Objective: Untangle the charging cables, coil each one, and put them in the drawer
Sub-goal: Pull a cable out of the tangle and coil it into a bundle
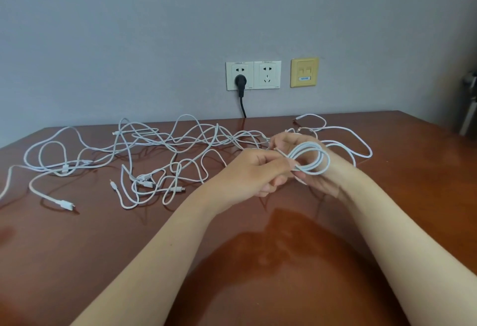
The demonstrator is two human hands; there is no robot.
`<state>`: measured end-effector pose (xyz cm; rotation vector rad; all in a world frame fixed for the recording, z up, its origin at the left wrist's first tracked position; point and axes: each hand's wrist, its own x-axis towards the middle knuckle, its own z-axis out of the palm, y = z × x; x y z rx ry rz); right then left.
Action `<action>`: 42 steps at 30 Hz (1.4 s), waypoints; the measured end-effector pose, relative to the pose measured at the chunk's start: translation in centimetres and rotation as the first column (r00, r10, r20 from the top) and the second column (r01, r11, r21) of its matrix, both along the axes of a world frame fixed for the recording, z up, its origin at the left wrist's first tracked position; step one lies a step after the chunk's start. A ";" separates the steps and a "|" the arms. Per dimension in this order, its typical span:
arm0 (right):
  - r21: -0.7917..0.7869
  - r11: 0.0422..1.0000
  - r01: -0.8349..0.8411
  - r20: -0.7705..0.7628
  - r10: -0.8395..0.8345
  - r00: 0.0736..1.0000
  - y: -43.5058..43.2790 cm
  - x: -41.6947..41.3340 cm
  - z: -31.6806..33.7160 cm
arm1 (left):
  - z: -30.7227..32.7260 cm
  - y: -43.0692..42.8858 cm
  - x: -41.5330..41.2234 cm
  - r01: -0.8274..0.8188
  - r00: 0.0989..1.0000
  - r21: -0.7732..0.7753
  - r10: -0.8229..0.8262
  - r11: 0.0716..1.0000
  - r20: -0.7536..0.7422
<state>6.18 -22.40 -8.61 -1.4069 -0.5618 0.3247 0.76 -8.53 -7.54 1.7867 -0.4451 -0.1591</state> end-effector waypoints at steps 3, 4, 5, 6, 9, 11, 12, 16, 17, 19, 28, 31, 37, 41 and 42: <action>-0.026 0.999 -0.034 -0.031 0.033 0.999 0.6 0.5 -0.5 | 0.1 0.4 0.5 -0.102 0.995 -0.056 0.102 0.993 -0.002; 0.006 0.999 -0.035 -0.052 0.035 0.998 0.4 0.6 -0.3 | 0.1 0.6 0.7 -0.146 0.989 -0.076 0.146 0.986 -0.010; 0.070 0.996 -0.049 -0.081 0.054 0.995 0.0 0.7 0.0 | 0.2 0.9 0.9 -0.193 0.981 -0.098 0.192 0.976 -0.022; 0.153 0.985 -0.079 -0.108 0.096 0.990 -0.4 0.8 0.4 | 0.3 1.1 1.1 -0.238 0.971 -0.118 0.236 0.964 -0.035; 0.313 0.926 -0.212 -0.089 0.251 0.964 -1.1 1.0 0.5 | 0.1 1.5 1.6 -0.320 0.947 -0.158 0.312 0.934 -0.073; 0.291 0.932 -0.217 -0.047 0.240 0.970 -0.8 1.2 0.1 | 0.0 1.6 1.8 -0.323 0.946 -0.183 0.309 0.929 -0.102; 0.281 0.941 -0.188 -0.026 0.204 0.979 -0.5 1.3 -0.1 | -0.1 1.6 1.8 -0.320 0.946 -0.189 0.303 0.928 -0.111; 0.295 0.952 -0.081 -0.002 0.086 0.996 -0.1 1.7 -0.5 | 0.1 1.5 1.8 -0.315 0.948 -0.149 0.302 0.937 -0.103; 0.292 0.954 -0.065 0.005 0.066 0.998 -0.1 1.7 -0.6 | 0.1 1.5 1.9 -0.317 0.947 -0.133 0.306 0.939 -0.099; 0.267 0.963 -0.027 0.015 0.023 1.000 0.0 1.6 -0.6 | 0.2 1.5 1.9 -0.314 0.947 -0.111 0.303 0.943 -0.104; 0.156 0.966 0.205 -0.061 -0.198 0.978 0.6 0.8 -0.3 | -0.3 1.5 2.0 -0.340 0.940 0.011 0.340 0.940 -0.014; 0.160 0.959 0.235 -0.065 -0.227 0.972 0.7 0.6 -0.1 | -0.5 1.5 2.2 -0.344 0.939 0.028 0.343 0.939 0.024; 0.128 0.957 0.261 -0.067 -0.254 0.965 0.6 0.6 0.0 | -0.7 1.8 2.3 -0.258 0.964 0.015 0.256 0.966 0.069; 0.238 0.962 0.132 -0.089 -0.114 0.989 0.4 0.8 0.1 | -0.3 2.2 2.2 -0.150 0.989 -0.075 0.149 0.986 -0.024; 0.274 0.957 0.089 -0.090 -0.067 0.994 0.3 0.7 0.1 | -0.3 2.3 2.1 -0.108 0.994 -0.104 0.104 0.989 -0.043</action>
